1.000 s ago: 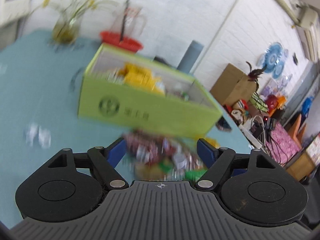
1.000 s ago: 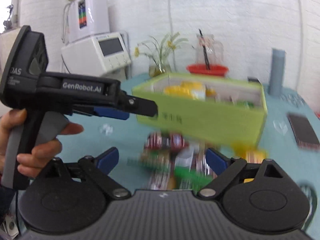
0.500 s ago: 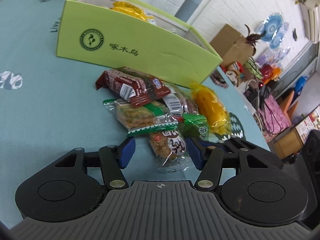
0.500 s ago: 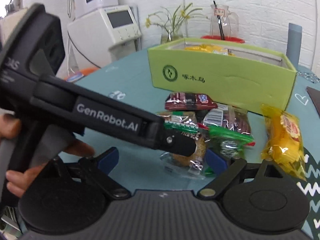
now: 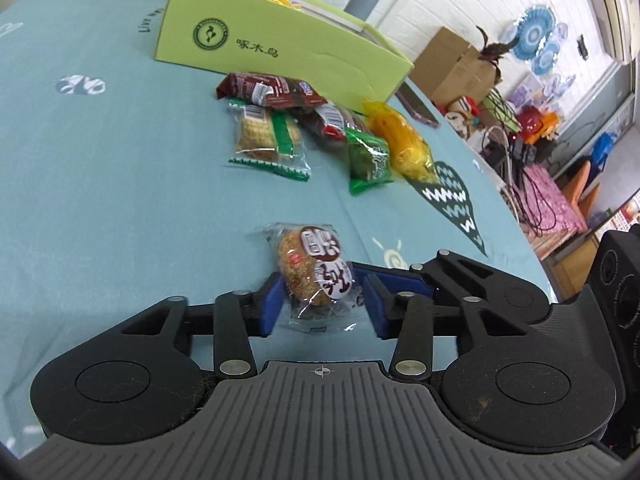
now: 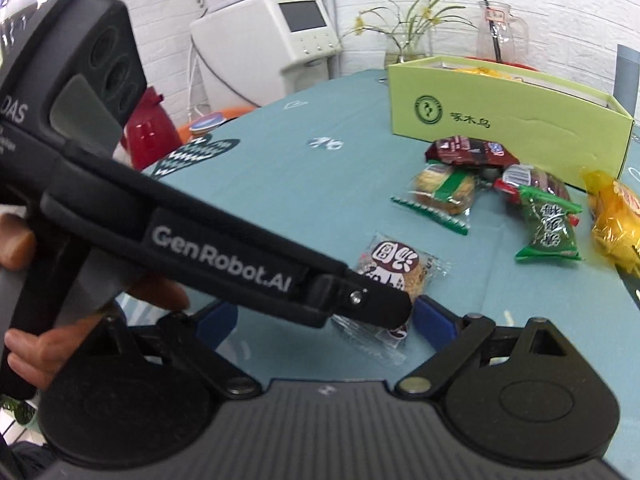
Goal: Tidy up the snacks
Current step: 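Grasp the round cookie packet with the left gripper, then place the cookie packet into the green box and release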
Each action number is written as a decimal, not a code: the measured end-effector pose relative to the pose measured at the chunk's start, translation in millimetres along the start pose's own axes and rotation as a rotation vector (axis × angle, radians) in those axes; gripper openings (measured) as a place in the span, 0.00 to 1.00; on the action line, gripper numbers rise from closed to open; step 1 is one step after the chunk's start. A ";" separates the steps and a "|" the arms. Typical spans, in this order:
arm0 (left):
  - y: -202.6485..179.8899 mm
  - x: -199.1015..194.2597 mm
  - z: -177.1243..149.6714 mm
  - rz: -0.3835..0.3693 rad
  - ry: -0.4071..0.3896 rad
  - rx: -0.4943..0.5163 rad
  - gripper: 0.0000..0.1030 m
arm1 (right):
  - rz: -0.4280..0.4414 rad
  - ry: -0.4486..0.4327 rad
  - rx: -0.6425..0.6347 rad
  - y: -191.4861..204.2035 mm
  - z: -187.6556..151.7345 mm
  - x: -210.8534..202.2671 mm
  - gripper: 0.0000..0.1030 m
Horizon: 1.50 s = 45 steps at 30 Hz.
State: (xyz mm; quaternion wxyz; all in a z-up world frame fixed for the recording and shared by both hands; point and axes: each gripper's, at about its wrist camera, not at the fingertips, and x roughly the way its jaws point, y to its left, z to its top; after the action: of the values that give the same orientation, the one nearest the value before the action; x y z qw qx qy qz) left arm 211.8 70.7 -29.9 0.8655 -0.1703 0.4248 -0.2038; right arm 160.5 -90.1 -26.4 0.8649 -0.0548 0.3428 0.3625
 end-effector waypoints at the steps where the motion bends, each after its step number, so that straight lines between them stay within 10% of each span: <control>1: 1.1 -5.1 -0.4 0.003 -0.019 -0.008 0.39 | -0.020 -0.007 0.008 0.5 -0.6 -2.0 0.90; 8: 14.5 -6.4 10.7 -0.018 -0.040 -0.066 0.39 | -0.092 -0.039 0.023 2.2 -1.0 -0.5 0.90; 12: 15.7 2.3 7.0 -0.029 -0.013 -0.050 0.14 | -0.128 -0.034 -0.024 2.1 -1.0 6.9 0.59; 15: 17.4 0.0 11.1 -0.053 -0.018 -0.070 0.10 | -0.096 -0.024 0.006 -5.7 5.9 5.7 0.58; 26: -22.0 4.4 153.6 -0.104 -0.189 0.056 0.10 | -0.187 -0.213 -0.092 -80.4 121.7 3.4 0.63; 33: -24.1 76.9 251.1 -0.034 -0.179 0.086 0.10 | -0.205 -0.134 -0.081 -177.1 198.5 60.8 0.64; 40: 1.6 154.6 268.8 0.034 -0.069 0.075 0.10 | -0.170 0.027 -0.045 -228.3 205.5 123.0 0.70; 45: 14.4 147.2 273.1 -0.020 -0.108 0.028 0.33 | -0.176 -0.002 -0.048 -226.9 202.5 118.2 0.87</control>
State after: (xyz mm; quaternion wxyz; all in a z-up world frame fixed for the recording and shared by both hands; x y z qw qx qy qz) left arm 516.4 43.0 24.1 0.8874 -0.1731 0.3727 -0.2088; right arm 482.7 -116.9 17.7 0.8923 -0.1048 0.3269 0.2932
